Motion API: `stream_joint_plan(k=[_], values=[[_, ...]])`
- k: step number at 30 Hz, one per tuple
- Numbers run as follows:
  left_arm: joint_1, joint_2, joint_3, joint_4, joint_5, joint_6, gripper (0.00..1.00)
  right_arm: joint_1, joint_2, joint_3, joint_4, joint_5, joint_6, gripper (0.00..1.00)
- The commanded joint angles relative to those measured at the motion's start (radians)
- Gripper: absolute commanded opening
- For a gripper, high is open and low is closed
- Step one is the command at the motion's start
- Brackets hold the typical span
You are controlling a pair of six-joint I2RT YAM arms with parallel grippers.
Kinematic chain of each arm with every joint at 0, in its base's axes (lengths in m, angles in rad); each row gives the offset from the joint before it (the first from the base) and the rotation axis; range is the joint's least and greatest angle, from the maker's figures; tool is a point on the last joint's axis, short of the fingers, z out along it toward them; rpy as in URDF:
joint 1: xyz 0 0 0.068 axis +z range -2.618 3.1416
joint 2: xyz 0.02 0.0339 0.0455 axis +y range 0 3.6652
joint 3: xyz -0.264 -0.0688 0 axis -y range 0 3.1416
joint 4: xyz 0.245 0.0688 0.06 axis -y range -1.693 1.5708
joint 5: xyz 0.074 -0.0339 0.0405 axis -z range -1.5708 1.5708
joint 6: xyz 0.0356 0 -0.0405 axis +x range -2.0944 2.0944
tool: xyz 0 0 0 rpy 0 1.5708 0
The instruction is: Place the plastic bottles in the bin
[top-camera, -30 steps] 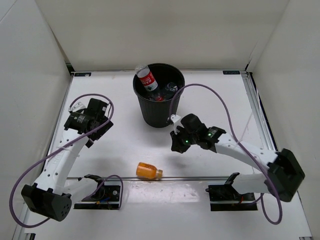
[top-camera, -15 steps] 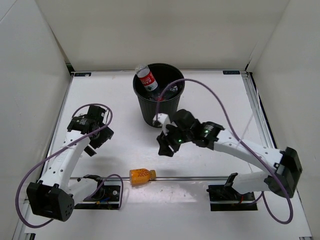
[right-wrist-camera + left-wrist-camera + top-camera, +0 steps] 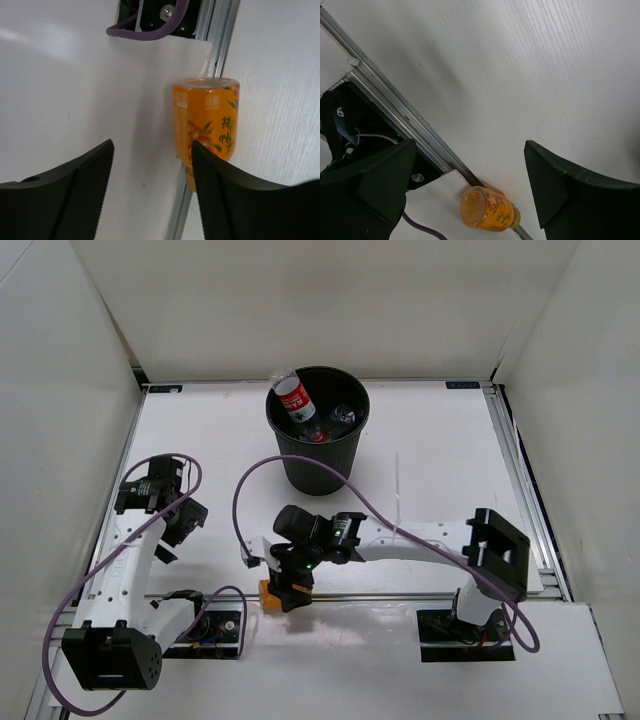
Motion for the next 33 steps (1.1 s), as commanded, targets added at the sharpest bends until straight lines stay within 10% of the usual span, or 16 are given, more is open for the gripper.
stream_joint_plan(k=[1,7,27,33], values=[[0.01,-0.024,0.053,-0.068,-0.017,0.033,1.0,0.013,0.051,0.063,0.1,-0.04,-0.037,0.73],[0.01,-0.059,0.085,-0.089,-0.058,0.079,1.0,0.013,0.194,0.12,0.147,-0.061,0.017,0.98],[0.001,-0.116,0.064,-0.089,-0.069,0.092,1.0,0.004,0.303,-0.035,0.202,0.161,0.205,0.76],[0.001,-0.125,0.064,-0.089,-0.069,0.092,1.0,-0.005,0.292,0.0,0.154,0.262,0.199,0.9]])
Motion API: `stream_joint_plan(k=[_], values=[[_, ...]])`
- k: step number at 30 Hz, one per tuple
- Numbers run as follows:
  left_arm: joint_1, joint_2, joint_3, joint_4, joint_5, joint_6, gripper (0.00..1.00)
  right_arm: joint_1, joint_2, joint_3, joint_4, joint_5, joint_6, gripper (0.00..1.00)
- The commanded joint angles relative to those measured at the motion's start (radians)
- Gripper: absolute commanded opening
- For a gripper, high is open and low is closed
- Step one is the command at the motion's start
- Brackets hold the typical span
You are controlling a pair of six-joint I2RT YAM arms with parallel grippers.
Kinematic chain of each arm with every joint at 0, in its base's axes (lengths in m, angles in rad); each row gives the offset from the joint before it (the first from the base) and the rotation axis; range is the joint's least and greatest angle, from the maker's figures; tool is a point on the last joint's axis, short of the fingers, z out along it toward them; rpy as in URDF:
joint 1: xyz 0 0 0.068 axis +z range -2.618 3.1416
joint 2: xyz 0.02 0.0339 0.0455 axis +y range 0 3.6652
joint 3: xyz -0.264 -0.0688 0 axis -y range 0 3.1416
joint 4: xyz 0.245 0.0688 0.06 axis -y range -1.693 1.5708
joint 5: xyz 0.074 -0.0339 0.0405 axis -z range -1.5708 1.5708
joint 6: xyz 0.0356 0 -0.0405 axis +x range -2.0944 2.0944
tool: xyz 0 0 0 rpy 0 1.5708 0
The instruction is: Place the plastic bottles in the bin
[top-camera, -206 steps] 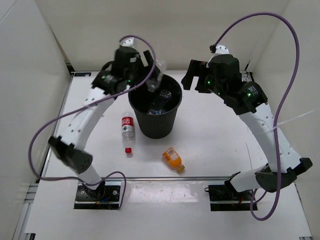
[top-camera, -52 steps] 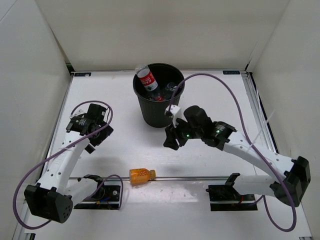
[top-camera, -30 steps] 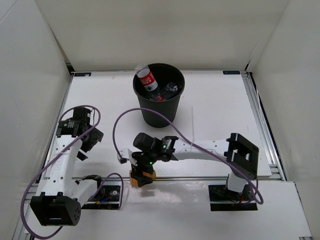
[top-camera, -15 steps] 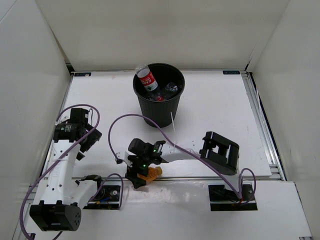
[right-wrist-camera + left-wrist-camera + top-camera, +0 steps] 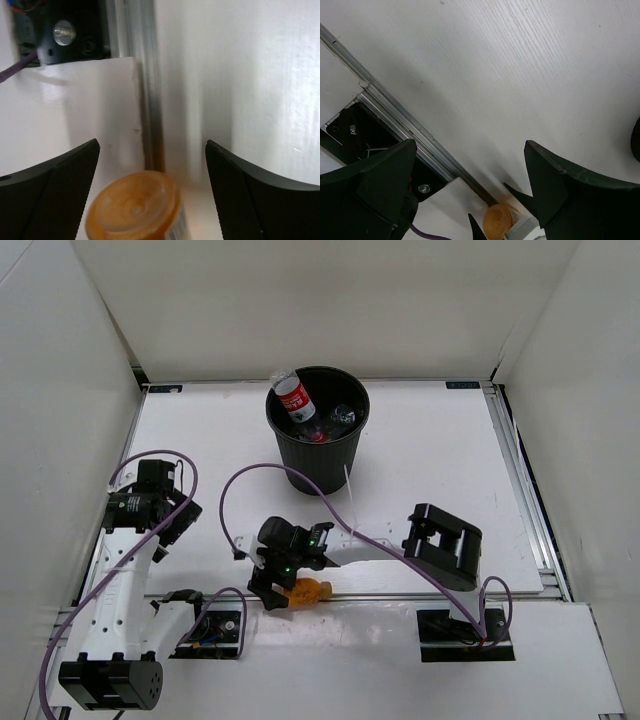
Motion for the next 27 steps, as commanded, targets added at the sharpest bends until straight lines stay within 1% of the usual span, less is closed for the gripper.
stream_joint_plan(k=[1,5,7,13,16,24,27], values=[[-0.003,-0.015,0.007,-0.078,-0.024,0.002,1.0,-0.01,0.003,-0.007,-0.11,0.129,-0.011,0.92],[-0.003,-0.015,-0.002,-0.078,-0.024,-0.007,1.0,-0.01,-0.044,-0.07,-0.119,0.185,-0.011,0.95],[-0.003,-0.015,-0.002,-0.078,-0.024,-0.016,1.0,-0.02,-0.066,-0.11,-0.119,0.185,-0.02,0.96],[-0.003,-0.015,-0.002,-0.078,-0.024,-0.016,1.0,-0.05,-0.149,-0.177,-0.106,0.185,-0.031,0.96],[-0.003,-0.015,-0.011,-0.078,-0.024,-0.025,1.0,-0.068,-0.176,-0.178,-0.096,0.199,-0.049,0.96],[-0.003,-0.015,-0.03,-0.078,-0.024,-0.034,1.0,-0.109,-0.186,-0.066,-0.151,0.252,-0.096,0.98],[-0.003,-0.015,-0.03,-0.078,-0.024,-0.044,1.0,-0.131,-0.186,0.028,-0.21,0.261,-0.106,0.99]])
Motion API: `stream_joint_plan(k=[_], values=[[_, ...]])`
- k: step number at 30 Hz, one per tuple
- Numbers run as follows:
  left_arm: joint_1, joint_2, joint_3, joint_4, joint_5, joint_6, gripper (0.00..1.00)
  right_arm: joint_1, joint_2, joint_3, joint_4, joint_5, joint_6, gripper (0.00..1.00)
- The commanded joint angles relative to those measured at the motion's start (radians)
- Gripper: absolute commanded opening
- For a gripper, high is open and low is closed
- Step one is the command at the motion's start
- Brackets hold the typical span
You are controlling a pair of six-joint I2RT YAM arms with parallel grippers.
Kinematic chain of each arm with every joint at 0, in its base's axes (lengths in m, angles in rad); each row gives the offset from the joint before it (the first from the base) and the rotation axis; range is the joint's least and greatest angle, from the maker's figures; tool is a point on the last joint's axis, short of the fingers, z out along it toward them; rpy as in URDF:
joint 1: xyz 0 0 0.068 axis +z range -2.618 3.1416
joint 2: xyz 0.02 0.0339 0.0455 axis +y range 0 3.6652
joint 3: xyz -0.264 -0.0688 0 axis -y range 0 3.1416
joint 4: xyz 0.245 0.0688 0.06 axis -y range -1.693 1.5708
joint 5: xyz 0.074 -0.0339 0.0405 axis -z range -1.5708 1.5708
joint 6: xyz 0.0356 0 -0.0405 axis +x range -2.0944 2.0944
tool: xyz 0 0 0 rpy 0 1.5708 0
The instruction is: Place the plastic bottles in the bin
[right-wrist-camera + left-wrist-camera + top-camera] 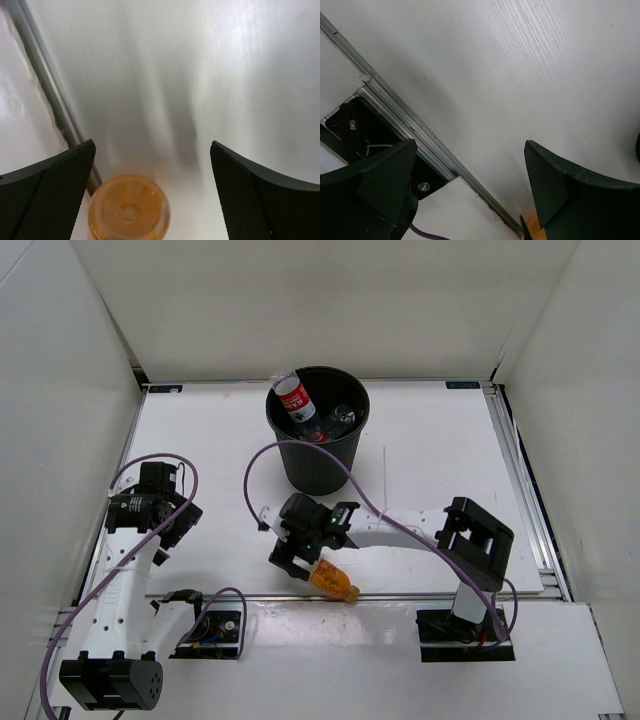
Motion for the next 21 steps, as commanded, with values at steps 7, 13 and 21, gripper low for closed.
stream_joint_plan(k=[7,13,21], values=[[-0.003,-0.014,-0.005,-0.064,-0.012,-0.015,1.0,-0.028,-0.035,0.221,-0.132,0.112,-0.05,1.0],[-0.003,-0.014,-0.005,-0.064,-0.012,-0.015,1.0,-0.038,-0.118,0.194,-0.233,0.112,0.028,1.0],[-0.003,-0.014,-0.032,-0.046,0.007,-0.015,1.0,-0.038,-0.301,0.016,-0.29,0.104,0.161,1.0]])
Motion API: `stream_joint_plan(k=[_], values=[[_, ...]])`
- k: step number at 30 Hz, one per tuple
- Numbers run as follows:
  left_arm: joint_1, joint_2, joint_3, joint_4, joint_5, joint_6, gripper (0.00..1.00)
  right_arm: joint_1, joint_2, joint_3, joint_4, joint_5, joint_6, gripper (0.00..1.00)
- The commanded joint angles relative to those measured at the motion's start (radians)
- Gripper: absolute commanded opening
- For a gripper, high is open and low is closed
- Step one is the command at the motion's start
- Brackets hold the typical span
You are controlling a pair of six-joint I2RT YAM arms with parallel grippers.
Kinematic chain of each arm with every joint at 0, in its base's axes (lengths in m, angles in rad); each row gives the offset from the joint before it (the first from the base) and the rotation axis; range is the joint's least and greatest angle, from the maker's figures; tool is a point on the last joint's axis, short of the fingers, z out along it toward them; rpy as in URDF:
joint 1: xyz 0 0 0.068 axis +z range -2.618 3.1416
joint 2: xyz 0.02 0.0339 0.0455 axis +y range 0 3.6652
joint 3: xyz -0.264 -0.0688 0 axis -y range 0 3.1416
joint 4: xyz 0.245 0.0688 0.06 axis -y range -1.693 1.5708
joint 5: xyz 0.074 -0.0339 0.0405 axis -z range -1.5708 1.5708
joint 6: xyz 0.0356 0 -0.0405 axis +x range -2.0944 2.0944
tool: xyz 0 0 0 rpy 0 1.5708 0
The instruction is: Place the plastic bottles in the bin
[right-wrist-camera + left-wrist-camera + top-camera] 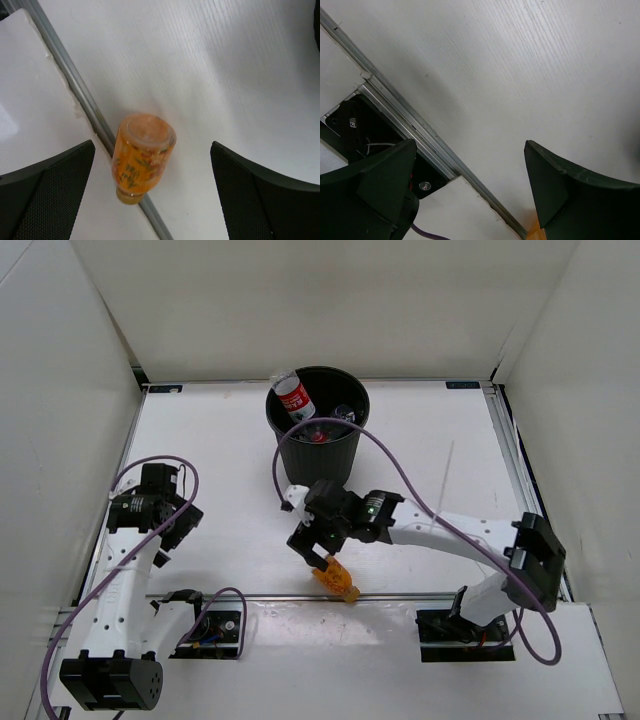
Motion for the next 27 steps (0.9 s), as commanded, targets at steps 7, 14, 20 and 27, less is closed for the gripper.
stream_joint_plan(k=[7,14,20,27], values=[[-0.003,0.005,-0.017,-0.033,0.023,-0.006,1.0,0.03,-0.042,-0.135,-0.027,-0.043,0.143,1.0],[-0.003,0.005,-0.006,-0.043,0.023,0.013,1.0,0.057,0.043,-0.213,0.042,-0.068,0.185,0.99],[-0.003,-0.005,0.005,-0.053,0.014,0.022,1.0,0.057,0.1,-0.203,0.073,-0.072,0.153,0.47],[-0.003,-0.014,0.005,-0.053,0.014,-0.002,1.0,0.067,-0.074,0.055,-0.113,0.119,0.115,0.21]])
